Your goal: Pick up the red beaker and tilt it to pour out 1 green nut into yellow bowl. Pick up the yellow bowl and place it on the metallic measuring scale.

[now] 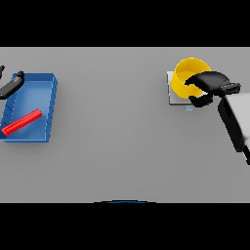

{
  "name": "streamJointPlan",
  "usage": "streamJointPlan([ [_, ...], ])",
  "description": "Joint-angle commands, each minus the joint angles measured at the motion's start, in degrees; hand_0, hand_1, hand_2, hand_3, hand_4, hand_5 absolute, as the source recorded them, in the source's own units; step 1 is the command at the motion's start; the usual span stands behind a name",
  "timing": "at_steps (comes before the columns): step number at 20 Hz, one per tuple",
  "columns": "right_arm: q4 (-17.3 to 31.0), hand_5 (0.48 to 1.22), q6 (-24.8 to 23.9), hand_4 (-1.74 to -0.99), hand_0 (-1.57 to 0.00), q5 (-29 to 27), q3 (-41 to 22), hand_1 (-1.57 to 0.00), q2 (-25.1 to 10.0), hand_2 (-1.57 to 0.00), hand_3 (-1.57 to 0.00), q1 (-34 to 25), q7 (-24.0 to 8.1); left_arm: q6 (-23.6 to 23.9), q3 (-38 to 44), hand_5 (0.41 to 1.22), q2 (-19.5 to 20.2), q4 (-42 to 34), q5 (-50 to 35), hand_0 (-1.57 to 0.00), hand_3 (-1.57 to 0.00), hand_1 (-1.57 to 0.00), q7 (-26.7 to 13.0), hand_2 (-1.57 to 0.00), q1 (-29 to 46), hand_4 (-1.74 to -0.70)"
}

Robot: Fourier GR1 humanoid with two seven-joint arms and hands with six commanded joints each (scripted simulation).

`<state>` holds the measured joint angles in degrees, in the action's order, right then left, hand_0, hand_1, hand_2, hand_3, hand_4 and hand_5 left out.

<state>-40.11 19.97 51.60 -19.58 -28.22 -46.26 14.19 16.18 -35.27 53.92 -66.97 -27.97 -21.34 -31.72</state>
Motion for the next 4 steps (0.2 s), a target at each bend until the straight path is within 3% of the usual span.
streamJointPlan([
  [1, 0.54, 0.799, 0.47, -1.431, -0.08, 0.03, 0.03, -0.12, 0.24, -0.20, -0.35, -0.31, -0.71, 0.04, -0.33, 0.697, -0.65, 0.65, 0.35, 0.00, 0.00, 0.00, -0.16, 0.00, -0.42, -0.72],
  [4, -1.35, 0.759, 1.48, -1.410, -0.04, -0.38, -0.01, -0.06, 0.04, -0.10, -0.27, 1.04, -1.54, -0.23, 0.11, 0.693, 0.49, -0.32, -0.10, 0.00, 0.00, 0.00, 0.55, 0.00, 0.50, -0.72],
])
